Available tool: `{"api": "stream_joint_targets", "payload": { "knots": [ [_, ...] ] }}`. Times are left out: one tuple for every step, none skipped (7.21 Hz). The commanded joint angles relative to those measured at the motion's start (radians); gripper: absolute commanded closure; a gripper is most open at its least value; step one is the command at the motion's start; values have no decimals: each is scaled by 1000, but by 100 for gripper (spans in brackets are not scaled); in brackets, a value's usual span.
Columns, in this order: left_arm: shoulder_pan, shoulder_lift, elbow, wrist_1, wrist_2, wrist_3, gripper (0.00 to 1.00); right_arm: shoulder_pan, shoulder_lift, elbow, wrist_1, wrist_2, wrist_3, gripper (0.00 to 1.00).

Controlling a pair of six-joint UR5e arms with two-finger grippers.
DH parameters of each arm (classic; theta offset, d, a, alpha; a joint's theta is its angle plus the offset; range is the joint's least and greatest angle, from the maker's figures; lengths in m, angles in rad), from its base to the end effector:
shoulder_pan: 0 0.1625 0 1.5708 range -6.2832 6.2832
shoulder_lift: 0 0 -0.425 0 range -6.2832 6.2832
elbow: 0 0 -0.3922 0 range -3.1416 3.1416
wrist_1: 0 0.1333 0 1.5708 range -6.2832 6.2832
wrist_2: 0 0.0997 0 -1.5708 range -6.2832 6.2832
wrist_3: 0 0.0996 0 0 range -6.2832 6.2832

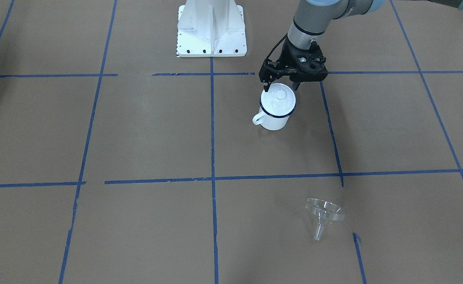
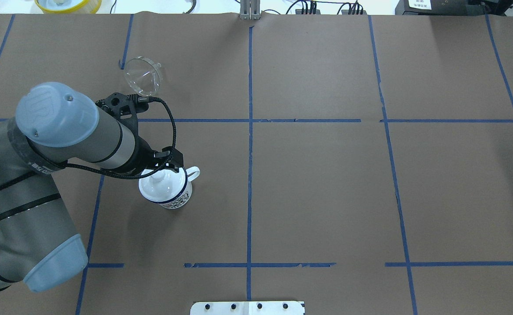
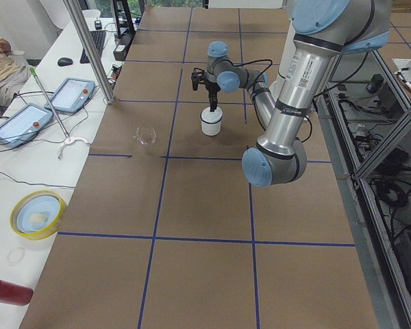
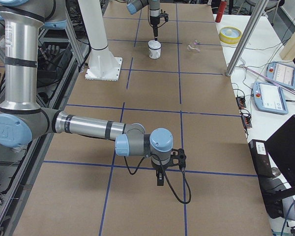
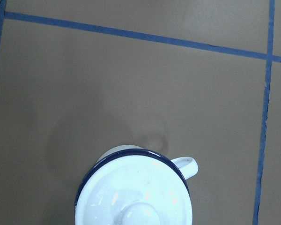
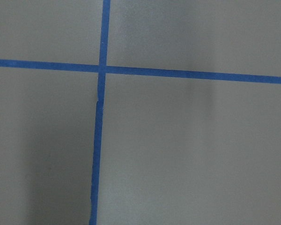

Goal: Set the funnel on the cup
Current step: 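Move the left gripper over the white lid on the enamel mug, then lower the left gripper and close it on the white lid's knob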

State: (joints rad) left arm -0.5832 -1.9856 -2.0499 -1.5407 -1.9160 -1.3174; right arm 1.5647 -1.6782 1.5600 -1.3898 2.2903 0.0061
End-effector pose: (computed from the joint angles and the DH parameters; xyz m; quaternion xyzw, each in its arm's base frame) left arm 0.4067 -0.3876 0.2308 0.0250 0.4402 -0.0759 0.8943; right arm 0.0649 -0.4485 0.6998 0.0272 -0.3520 -0.0111 0.9355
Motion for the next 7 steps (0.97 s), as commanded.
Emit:
{"api": "stream_joint_targets", "payload": {
  "knots": [
    [3,-2,1,30,22,-3,17,0,0,0,0,0,0,0],
    [2,-2,7,43,25,1,17,0,0,0,0,0,0,0],
    [2,-2,13,44,25,3,17,0,0,0,0,0,0,0],
    [2,-4,14,44,25,3,18,0,0,0,0,0,0,0],
    [3,-7,14,44,25,3,19,0,0,0,0,0,0,0],
    [3,-9,16,42,25,3,21,0,0,0,0,0,0,0],
    [5,-7,19,42,25,3,22,0,0,0,0,0,0,0]
  ]
}}
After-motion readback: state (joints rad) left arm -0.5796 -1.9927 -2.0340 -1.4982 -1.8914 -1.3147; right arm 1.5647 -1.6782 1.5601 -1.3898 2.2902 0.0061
